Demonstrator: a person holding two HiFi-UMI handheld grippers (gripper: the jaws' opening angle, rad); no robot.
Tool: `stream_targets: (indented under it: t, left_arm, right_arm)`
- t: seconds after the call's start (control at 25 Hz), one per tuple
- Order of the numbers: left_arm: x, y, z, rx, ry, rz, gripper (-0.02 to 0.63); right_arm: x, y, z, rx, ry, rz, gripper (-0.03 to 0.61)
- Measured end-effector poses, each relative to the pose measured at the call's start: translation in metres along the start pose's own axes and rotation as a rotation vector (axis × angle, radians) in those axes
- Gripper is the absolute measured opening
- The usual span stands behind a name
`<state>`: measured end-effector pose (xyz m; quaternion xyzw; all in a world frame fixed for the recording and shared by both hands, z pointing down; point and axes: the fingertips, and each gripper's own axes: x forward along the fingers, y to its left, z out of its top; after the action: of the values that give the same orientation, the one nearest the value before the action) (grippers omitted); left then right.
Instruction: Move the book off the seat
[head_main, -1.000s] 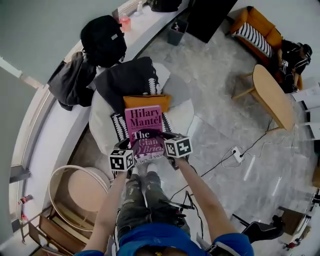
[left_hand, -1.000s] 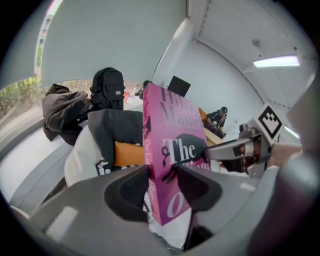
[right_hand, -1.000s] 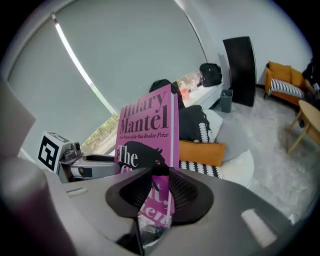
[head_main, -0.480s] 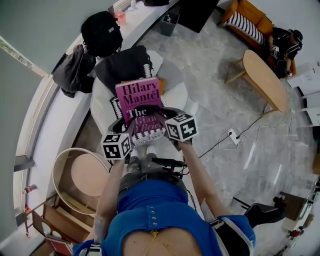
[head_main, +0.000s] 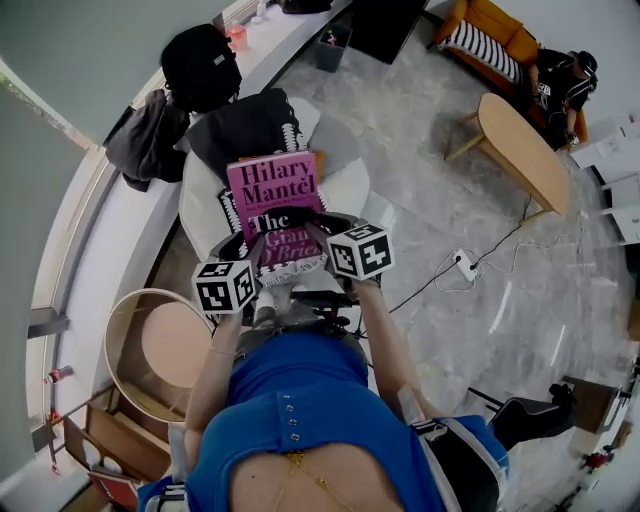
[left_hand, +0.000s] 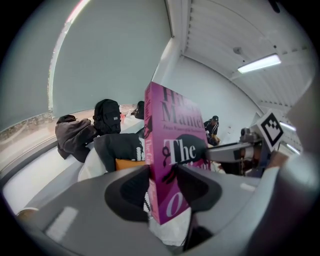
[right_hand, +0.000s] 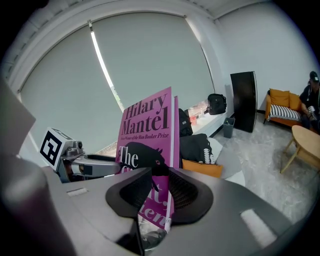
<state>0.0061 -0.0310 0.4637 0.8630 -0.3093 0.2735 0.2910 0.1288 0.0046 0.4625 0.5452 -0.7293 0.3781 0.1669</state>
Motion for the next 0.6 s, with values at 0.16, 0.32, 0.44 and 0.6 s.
stream_targets:
  t: [0.16,0.32,0.44,0.6]
  left_arm:
    - [-0.008,-0.004,0.000,0.007,-0.009,0.018,0.170]
    - [-0.009,-0.015,0.001,0.014,-0.018,0.016,0.170]
    - [-0.010,-0.015,0.002,0.015,-0.025,0.016,0.170]
    - [-0.012,-0.015,0.000,0.005,-0.026,0.024,0.172]
  right_arm:
    - [-0.006,0.005,-0.002,-0.003,-0.018,0.012,0.103]
    - [-0.017,0.002,-0.002,-0.016,-0.028,0.016,0.103]
    - [-0.018,0.003,0.000,-0.018,-0.032,0.017,0.103]
    - [-0.018,0.005,-0.002,-0.014,-0.030,0.016,0.103]
